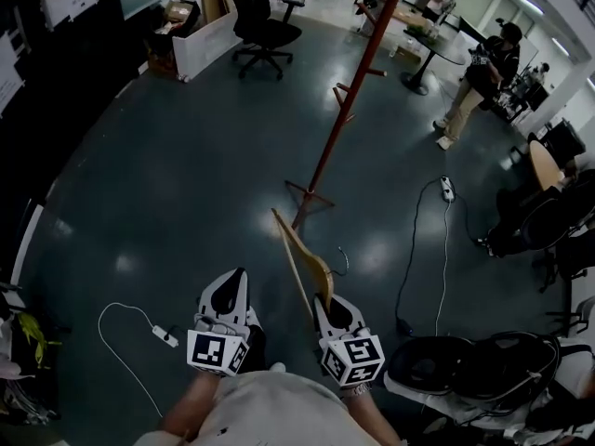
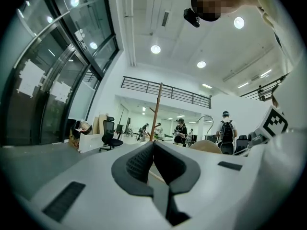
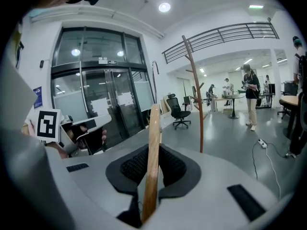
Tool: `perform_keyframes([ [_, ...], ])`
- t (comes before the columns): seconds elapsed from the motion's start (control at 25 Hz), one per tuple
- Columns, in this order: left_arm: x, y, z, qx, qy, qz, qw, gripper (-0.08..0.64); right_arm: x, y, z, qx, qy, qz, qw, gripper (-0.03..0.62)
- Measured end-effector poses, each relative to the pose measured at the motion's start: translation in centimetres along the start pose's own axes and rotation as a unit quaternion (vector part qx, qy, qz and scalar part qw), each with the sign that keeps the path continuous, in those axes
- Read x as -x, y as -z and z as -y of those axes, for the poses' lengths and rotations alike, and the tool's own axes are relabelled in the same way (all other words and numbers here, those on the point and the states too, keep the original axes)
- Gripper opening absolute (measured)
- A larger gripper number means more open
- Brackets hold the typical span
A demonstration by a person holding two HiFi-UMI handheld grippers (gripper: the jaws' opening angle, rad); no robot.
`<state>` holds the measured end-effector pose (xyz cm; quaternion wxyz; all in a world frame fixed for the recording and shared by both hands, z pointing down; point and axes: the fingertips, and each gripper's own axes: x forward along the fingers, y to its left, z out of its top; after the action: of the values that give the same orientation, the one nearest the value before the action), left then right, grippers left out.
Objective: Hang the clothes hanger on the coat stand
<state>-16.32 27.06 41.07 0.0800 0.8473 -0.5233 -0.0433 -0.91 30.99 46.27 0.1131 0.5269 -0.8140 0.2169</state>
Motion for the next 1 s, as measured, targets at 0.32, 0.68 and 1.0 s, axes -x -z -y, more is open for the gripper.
perform_keyframes([
  [0.32,-9.6,-5.1,-3.9,-0.022,0.089,0.041,0.995,0.012,-8.4,-7.4,0.5,0.006,0.005,0.035,0.999,0.069],
  [0.68,-14.9,-6.6,-8.0,-0.049,0.112,0.039,0.9917,0.012,-15.4,-10.6,0.8,0.001,0.003,0.036,0.999,0.069],
  [1.0,-19.2,-6.1,-12.8,-0.042,0.079,0.028,0.9956,0.012,-21.5,-12.7,3.0,-0.01,-0.008,0.031,0.999,0.069],
])
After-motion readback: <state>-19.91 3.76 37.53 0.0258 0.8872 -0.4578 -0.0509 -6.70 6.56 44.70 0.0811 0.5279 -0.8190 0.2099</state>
